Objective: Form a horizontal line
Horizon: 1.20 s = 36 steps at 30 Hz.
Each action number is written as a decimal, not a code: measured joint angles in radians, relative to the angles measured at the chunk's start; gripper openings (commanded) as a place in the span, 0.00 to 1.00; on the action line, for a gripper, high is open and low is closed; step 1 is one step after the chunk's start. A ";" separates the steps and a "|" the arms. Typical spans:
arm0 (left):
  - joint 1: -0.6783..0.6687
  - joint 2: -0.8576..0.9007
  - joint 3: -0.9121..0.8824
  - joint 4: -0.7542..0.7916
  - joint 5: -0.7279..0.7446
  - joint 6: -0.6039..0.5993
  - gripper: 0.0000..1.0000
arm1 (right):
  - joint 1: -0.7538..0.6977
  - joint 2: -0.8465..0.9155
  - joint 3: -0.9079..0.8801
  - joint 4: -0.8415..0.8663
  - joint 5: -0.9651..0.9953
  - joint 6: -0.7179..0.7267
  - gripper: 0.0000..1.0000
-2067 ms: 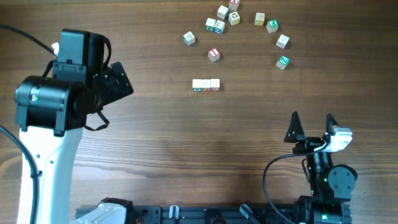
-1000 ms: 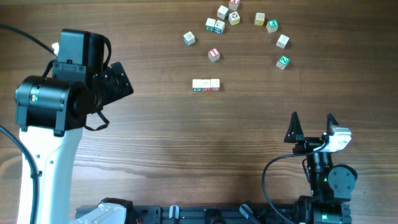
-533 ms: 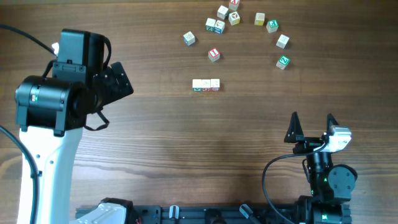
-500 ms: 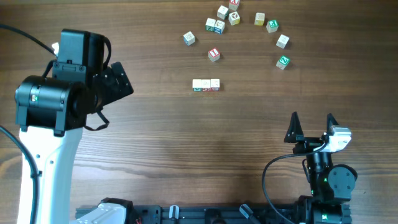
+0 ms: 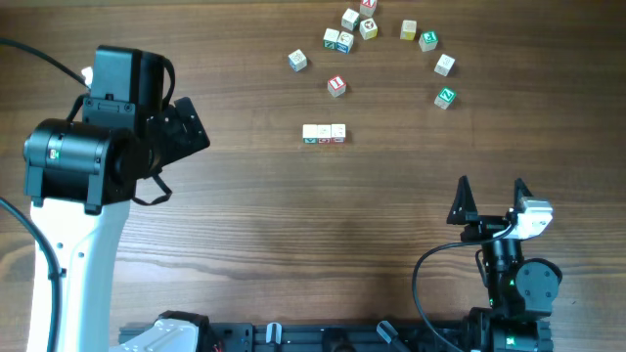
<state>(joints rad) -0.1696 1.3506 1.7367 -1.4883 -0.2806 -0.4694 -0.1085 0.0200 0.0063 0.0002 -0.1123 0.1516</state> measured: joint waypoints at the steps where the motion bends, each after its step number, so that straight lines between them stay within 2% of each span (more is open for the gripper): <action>1: 0.000 0.000 0.000 0.000 0.000 0.000 1.00 | 0.000 0.000 0.000 0.000 0.000 0.000 1.00; 6: 0.000 0.005 -0.013 0.167 -0.006 0.000 1.00 | 0.000 -0.001 0.000 0.000 0.000 0.000 1.00; 10: 0.000 -0.057 -0.122 0.313 0.024 0.001 1.00 | 0.000 -0.001 0.000 0.000 0.000 0.000 1.00; 13: 0.000 -0.191 -0.296 0.451 0.043 0.005 1.00 | 0.000 -0.003 0.000 0.000 0.000 0.000 1.00; 18: 0.000 -0.552 -0.734 0.721 0.051 0.011 1.00 | 0.000 -0.006 0.000 0.001 0.000 0.000 1.00; 22: 0.000 -0.803 -1.040 0.847 0.055 0.012 1.00 | 0.000 -0.007 0.000 0.000 0.000 0.000 1.00; 25: 0.012 -0.936 -1.204 0.937 0.067 0.012 1.00 | 0.000 -0.006 0.000 0.000 0.000 0.000 1.00; 30: 0.038 -1.058 -1.401 1.076 0.074 0.012 1.00 | 0.000 -0.006 0.000 0.000 0.000 0.000 1.00; 36: 0.038 -1.198 -1.585 1.242 0.080 0.012 1.00 | 0.000 -0.006 0.000 0.000 0.000 0.000 1.00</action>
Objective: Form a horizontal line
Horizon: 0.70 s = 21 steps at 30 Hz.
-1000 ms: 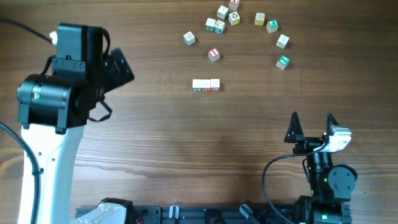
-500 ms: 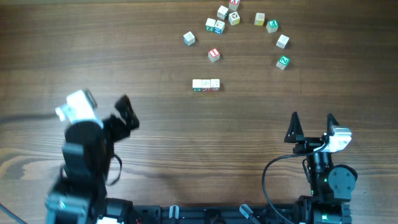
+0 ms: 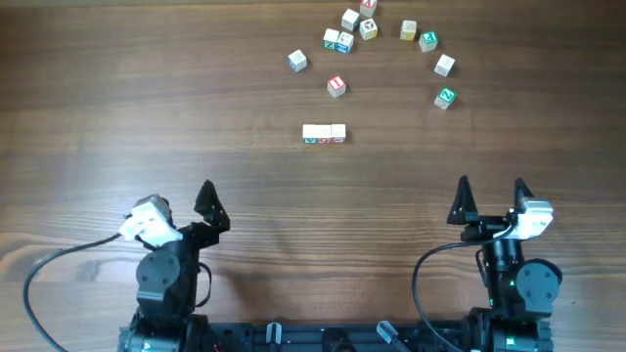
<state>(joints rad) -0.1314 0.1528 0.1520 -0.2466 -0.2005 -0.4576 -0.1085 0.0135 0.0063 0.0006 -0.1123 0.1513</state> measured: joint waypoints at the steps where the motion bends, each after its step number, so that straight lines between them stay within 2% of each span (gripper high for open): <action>1: 0.000 -0.023 -0.029 0.022 0.000 0.000 1.00 | 0.000 0.000 0.000 0.000 0.000 0.000 1.00; 8: 0.000 -0.089 -0.097 0.145 -0.016 0.070 1.00 | 0.000 0.000 0.000 0.000 0.000 0.000 1.00; 13: 0.003 -0.135 -0.107 0.161 -0.019 0.162 1.00 | 0.000 0.000 0.000 0.000 0.000 0.000 1.00; 21: 0.064 -0.139 -0.127 0.164 -0.008 0.212 1.00 | 0.000 0.000 0.000 0.000 0.000 0.000 1.00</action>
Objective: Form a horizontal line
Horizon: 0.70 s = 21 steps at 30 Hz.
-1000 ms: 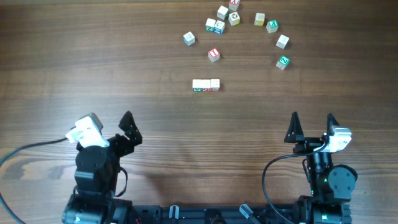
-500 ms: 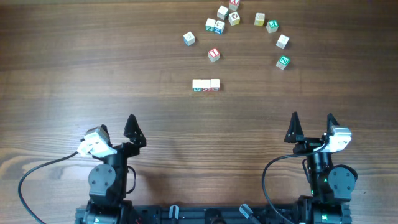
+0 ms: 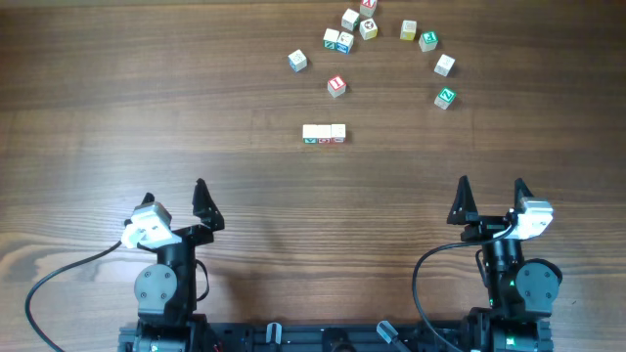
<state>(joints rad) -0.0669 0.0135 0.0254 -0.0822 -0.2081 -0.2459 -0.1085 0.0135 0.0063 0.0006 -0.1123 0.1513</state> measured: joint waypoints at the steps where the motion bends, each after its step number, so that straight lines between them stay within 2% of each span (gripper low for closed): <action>1: 0.007 0.000 0.000 0.000 0.000 0.002 1.00 | 0.000 0.000 0.000 0.000 0.000 0.000 1.00; 21: 0.030 0.000 0.000 0.000 0.001 0.009 1.00 | 0.002 0.000 0.000 0.000 0.000 0.000 1.00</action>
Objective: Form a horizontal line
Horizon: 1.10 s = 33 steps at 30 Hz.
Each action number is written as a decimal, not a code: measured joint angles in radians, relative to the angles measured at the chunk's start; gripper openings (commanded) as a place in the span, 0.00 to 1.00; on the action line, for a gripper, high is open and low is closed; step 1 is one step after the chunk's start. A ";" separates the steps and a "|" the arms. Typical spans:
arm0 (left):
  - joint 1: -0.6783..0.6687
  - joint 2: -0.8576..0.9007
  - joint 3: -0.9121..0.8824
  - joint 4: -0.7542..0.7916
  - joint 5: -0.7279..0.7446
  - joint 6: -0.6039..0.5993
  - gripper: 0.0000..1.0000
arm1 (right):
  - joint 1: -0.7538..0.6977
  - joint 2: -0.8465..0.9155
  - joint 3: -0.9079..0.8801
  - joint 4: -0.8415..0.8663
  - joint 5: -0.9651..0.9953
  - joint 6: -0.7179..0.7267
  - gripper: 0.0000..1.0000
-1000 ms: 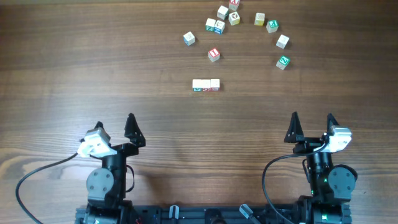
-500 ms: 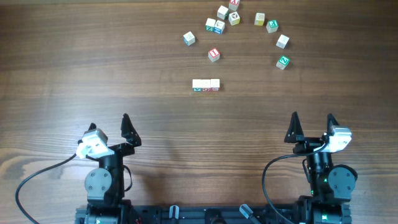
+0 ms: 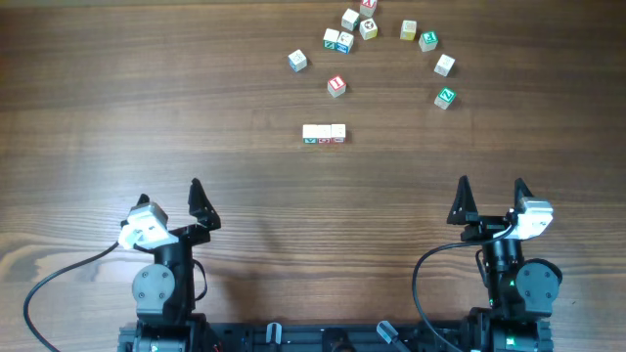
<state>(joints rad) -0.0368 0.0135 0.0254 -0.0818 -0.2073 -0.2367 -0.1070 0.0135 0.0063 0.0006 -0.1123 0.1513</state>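
A short row of three small letter blocks (image 3: 324, 133) lies side by side at the table's middle, running left to right. Several loose blocks are scattered beyond it at the far side, among them a red-marked one (image 3: 336, 86), a green-marked one (image 3: 445, 97) and a cluster (image 3: 344, 37). My left gripper (image 3: 168, 188) sits at the near left, open and empty. At the near right, my right gripper (image 3: 490, 185) is likewise open and empty. Both are far from the blocks.
The wooden table (image 3: 147, 98) fills the view. Black cables (image 3: 59, 279) loop beside each arm base at the near edge.
My left gripper has shifted very slightly leftward at its near-left spot. The blocks and the right arm are unchanged.
At first my left arm stood raised over the left of the table, large in view. Then it was down at the near left, turned rightward. After that it was straightened, and it now rests there open. The three-block row and right arm never moved.
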 measured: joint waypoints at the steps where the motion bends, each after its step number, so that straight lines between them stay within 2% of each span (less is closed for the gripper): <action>1: 0.000 0.000 0.000 0.000 0.000 0.000 1.00 | 0.002 0.000 0.000 0.000 0.000 0.000 1.00; 33: 0.000 0.000 0.000 0.000 0.000 0.000 1.00 | 0.041 0.000 0.000 0.000 0.000 0.000 1.00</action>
<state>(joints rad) -0.0364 0.0135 0.0254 -0.0818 -0.2073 -0.2367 -0.0658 0.0135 0.0063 0.0006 -0.1123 0.1513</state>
